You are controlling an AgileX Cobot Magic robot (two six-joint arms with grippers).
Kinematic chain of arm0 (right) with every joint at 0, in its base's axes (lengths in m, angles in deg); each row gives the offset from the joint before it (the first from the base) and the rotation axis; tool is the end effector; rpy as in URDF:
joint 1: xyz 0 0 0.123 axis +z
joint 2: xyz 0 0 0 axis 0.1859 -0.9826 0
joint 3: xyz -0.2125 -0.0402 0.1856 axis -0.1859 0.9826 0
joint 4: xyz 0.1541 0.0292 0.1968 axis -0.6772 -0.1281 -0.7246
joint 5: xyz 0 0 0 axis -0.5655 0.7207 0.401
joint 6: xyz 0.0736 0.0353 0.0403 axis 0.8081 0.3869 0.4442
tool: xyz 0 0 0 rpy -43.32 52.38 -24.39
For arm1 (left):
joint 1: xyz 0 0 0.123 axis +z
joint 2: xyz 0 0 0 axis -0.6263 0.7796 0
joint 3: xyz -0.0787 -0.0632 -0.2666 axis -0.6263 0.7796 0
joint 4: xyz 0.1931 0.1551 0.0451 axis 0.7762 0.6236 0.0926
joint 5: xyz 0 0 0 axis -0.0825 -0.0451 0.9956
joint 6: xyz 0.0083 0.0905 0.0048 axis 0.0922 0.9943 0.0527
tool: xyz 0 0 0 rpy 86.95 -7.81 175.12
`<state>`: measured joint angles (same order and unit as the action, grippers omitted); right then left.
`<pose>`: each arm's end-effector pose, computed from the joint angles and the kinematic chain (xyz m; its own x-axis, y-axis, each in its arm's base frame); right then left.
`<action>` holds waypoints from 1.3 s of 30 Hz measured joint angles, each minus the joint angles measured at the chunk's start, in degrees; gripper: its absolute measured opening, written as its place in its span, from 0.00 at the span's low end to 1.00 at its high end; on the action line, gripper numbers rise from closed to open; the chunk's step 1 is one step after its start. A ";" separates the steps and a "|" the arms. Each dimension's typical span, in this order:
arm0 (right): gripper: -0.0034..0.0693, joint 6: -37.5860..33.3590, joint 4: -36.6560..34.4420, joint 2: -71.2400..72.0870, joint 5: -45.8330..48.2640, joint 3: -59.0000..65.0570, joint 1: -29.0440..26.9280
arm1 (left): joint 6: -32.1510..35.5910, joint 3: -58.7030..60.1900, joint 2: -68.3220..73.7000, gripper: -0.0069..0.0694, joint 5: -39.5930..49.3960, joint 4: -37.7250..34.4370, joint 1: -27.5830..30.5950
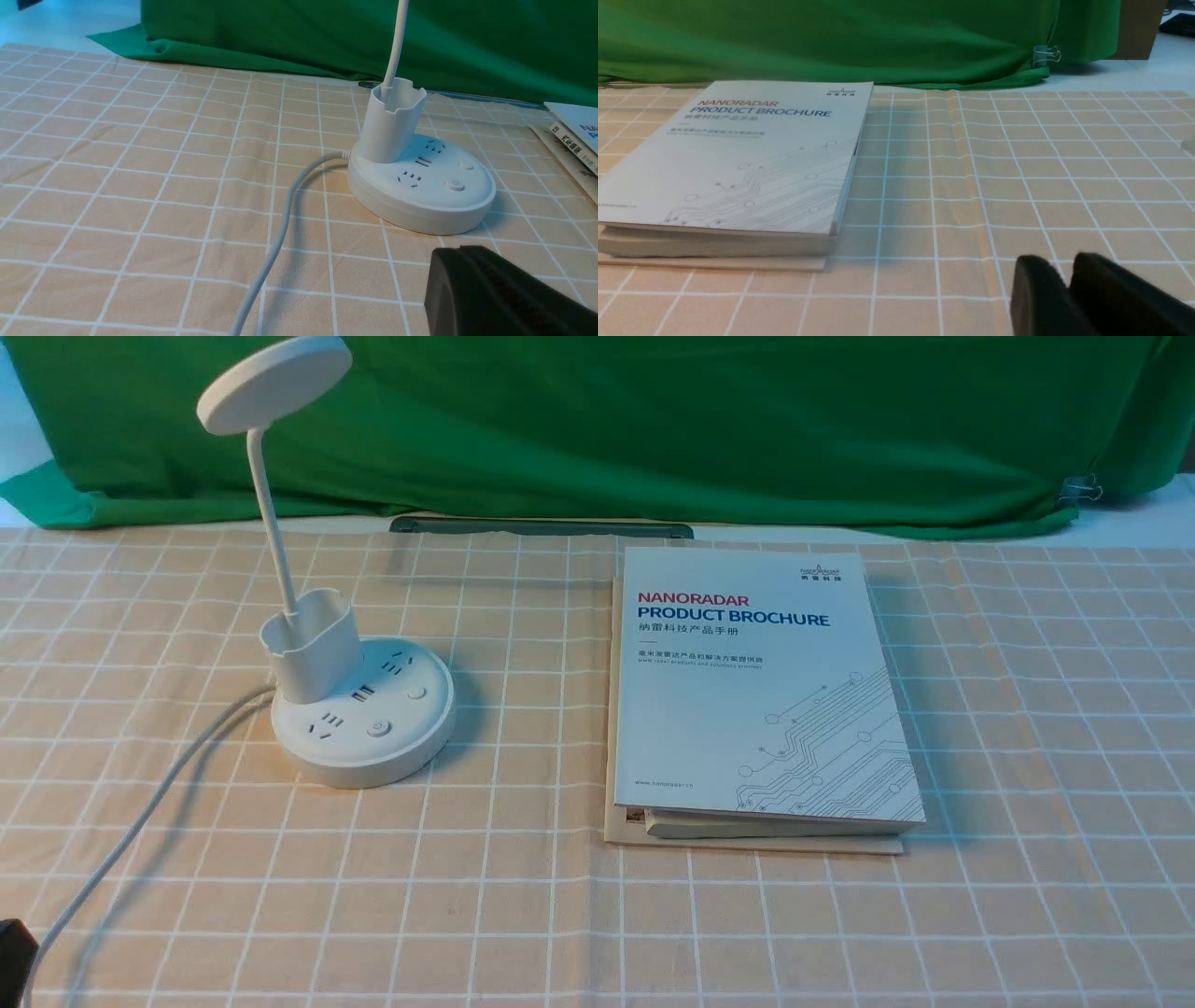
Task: Turn on the table lamp on the light coffee tablecloth with your hand.
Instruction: 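Press the power button on the lamp base to turn the lamp on with the left gripper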
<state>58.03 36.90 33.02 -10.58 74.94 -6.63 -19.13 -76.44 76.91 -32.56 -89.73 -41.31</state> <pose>0.0557 0.0035 0.1893 -0.1445 0.0297 -0.9891 -0.0606 0.9974 0.0388 0.0554 -0.0027 0.1905 -0.1516 -0.1238 -0.9806 0.0273 0.9912 -0.1294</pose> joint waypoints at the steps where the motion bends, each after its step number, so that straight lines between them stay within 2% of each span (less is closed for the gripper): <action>1: 0.29 0.00 0.00 0.00 0.00 0.00 0.00 | 0.00 0.00 0.00 0.09 0.00 0.00 0.00; 34: 0.37 0.00 0.00 0.00 0.07 0.00 0.00 | 1.01 0.00 0.00 0.09 -0.13 2.45 0.00; 39: 0.37 0.00 0.00 0.00 0.02 0.00 0.00 | 0.96 0.00 0.00 0.09 -5.22 2.47 0.00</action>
<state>58.03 36.90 33.02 -10.56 74.94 -6.63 -18.18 -76.44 76.91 -37.78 -87.27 -41.31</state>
